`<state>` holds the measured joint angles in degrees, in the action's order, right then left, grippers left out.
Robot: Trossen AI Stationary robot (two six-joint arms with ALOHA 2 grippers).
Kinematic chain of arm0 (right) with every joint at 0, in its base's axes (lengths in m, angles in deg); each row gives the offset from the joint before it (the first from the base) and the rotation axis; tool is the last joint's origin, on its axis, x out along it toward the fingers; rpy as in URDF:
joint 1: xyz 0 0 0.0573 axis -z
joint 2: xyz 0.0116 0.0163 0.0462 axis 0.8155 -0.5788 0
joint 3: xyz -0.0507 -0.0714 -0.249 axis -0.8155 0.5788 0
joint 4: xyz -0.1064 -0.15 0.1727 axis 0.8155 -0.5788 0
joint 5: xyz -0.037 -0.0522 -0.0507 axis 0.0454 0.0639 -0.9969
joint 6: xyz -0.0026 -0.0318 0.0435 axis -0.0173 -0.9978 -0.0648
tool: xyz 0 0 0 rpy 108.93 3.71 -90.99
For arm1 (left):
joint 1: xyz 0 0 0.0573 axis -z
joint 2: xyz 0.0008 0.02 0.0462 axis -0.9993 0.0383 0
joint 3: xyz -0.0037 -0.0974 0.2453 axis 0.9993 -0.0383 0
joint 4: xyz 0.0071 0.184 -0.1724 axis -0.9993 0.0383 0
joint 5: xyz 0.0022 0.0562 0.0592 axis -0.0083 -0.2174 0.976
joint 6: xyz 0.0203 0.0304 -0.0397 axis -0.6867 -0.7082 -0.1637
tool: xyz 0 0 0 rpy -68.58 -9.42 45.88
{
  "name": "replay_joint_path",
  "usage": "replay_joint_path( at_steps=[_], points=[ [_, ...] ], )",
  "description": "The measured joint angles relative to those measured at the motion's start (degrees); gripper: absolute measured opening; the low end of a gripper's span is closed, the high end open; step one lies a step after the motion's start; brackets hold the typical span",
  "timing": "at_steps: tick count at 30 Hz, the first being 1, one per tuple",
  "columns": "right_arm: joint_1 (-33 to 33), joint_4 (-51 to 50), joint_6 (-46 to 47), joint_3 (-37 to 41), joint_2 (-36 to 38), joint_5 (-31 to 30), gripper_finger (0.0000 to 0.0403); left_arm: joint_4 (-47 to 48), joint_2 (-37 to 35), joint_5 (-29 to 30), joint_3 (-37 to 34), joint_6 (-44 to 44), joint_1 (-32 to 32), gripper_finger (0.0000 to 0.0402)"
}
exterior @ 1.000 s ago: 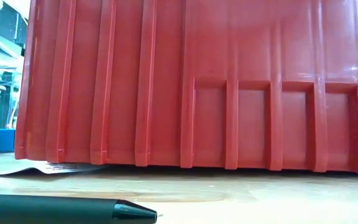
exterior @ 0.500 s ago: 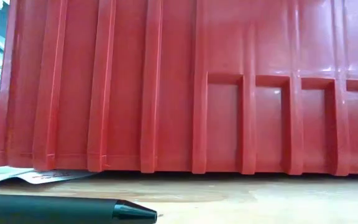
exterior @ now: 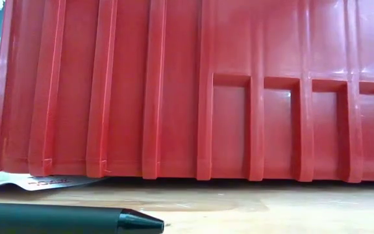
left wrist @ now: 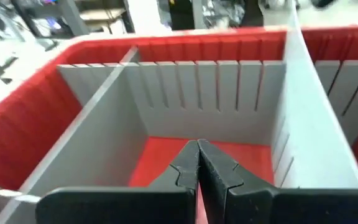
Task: Sort Items/Unsort Items
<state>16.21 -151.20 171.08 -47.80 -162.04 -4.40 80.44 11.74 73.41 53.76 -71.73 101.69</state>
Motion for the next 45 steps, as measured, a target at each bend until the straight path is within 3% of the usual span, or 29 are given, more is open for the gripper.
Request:
replay_joint_path(
  at_steps=[6,14,18,22,26,29,32,35,40,45],
  points=[
    [-1.36,-0.22,-2.86,4.29,-0.84,-5.67,0.0,1.9,-8.02,1.94,0.09,-1.71,1.31,0.0],
    [-0.7,-0.25,5.78,10.27,-2.81,-8.72,0.0,1.83,-14.13,4.17,0.15,-2.39,5.28,0.0],
    [-0.6,1.77,7.81,11.98,-4.55,-1.95,0.0,4.29,-14.22,5.34,0.2,0.06,6.65,0.0],
    [-0.92,8.23,3.99,12.98,-4.85,4.74,0.0,8.15,-13.9,5.73,0.17,3.21,7.39,0.0],
    [-1.02,5.32,4.14,10.9,-4.34,5.08,0.0,7.99,-14.31,6.86,0.17,3.2,7.94,0.0],
    [-0.77,-0.62,4.16,5.93,-2.69,1.76,0.0,6.83,-15.23,7.17,0.22,3.04,8.8,0.0],
    [0.02,0.65,-0.39,2.23,-1.63,-2.62,0.0,5.06,-16.57,7.09,0.22,2.18,9.25,0.0],
    [1.54,-0.39,-3.46,-1.23,-0.82,-5.17,0.0,5.35,-17.93,3.48,0.31,4.46,10.77,0.0],
    [3.86,0.5,-7.5,-3.52,-1.25,-9.7,0.0,11.62,-12.68,-5.65,0.3,7.88,13.14,0.0],
    [5.57,0.36,-7.54,-4.0,-1.71,-8.81,0.0,11.26,-3.61,-4.33,0.33,8.74,15.41,0.0]
  ],
)
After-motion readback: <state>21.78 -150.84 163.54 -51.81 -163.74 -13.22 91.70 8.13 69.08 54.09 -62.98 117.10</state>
